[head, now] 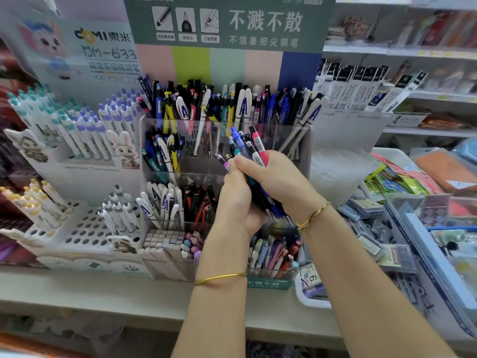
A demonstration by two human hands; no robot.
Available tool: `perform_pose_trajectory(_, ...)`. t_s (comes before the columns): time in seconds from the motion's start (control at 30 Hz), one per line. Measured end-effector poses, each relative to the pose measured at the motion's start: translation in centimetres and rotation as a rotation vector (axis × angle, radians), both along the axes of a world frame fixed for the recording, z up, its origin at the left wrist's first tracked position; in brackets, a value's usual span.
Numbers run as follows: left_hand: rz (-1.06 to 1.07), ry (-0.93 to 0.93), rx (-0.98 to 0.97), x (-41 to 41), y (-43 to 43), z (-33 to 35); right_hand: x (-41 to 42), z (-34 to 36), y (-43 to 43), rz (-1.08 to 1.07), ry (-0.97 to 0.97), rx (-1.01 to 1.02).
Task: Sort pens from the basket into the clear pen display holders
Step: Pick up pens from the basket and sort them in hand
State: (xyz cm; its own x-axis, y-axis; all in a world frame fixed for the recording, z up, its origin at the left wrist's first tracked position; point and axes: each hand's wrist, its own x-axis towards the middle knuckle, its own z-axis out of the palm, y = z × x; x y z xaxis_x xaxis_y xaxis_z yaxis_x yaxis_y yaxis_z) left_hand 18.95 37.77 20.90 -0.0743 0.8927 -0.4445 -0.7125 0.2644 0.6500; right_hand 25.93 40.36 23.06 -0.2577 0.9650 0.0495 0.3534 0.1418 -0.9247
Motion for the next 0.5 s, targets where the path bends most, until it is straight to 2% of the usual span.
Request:
perform_pose_trajectory(0.27, 0.048, 0.1, 0.027, 0.5, -0.9, 0.4, -0.9, -0.8, -0.1, -0.072, -0.156, 0.054)
perform_pose_trajectory(0.37, 0.074, 0.119, 0.081, 0.2, -1.5, 0.3, -1.3, -1.1, -0.3, -0.047, -0.235, 0.189)
perform_pose_trajectory(0.43, 0.117, 0.148, 0.117, -0.2, -1.9, 0.4, -1.5, -1.4, 0.0, 0.048, -0.431, 0.403)
perform_pose_trajectory(0.5, 0.154, 0.196, 0.131, -0.7, -2.4, 0.2, -2.2, -1.7, 0.1, 0.112, -0.543, 0.543)
